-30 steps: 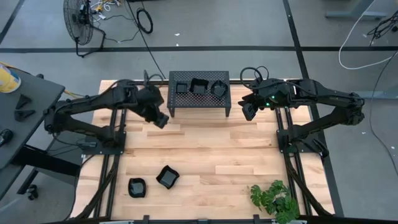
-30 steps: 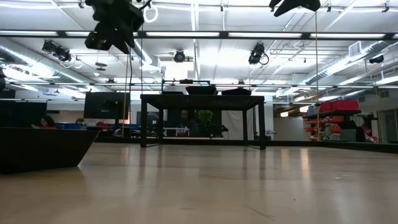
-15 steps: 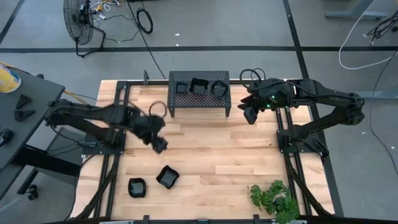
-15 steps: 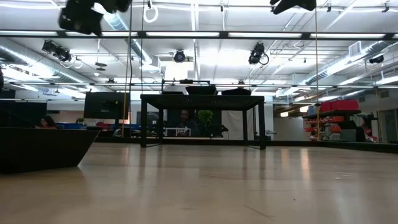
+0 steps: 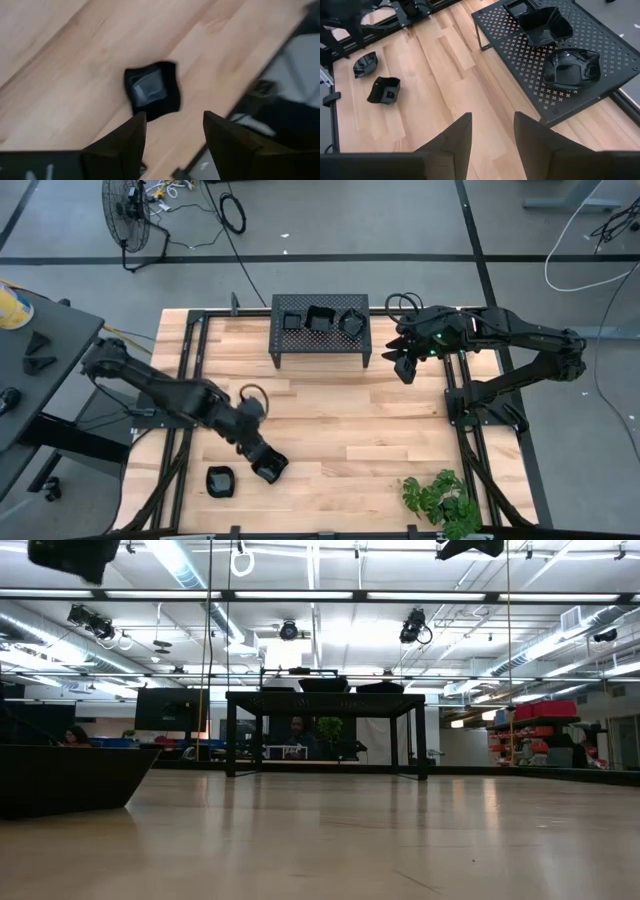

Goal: Pick & Place Mini shaped plates
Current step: Stack the distorted square plate on top of the other distorted square plate on the shelf

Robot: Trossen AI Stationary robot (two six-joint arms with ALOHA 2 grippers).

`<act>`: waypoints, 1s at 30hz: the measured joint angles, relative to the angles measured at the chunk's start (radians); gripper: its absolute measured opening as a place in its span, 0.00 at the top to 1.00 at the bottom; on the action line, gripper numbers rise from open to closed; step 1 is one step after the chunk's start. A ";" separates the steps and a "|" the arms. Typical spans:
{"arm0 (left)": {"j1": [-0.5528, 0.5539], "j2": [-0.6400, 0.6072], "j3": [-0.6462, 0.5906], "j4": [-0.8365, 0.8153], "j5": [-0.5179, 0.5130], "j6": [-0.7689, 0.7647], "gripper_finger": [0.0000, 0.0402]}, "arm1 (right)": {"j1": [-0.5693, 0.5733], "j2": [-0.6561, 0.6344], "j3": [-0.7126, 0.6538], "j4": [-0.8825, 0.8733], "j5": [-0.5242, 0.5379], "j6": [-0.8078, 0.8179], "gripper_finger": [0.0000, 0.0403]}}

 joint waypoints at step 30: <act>-0.013 0.426 -0.007 -0.003 0.012 -0.013 0.51 | 0.000 0.000 0.000 0.000 -0.011 0.026 0.63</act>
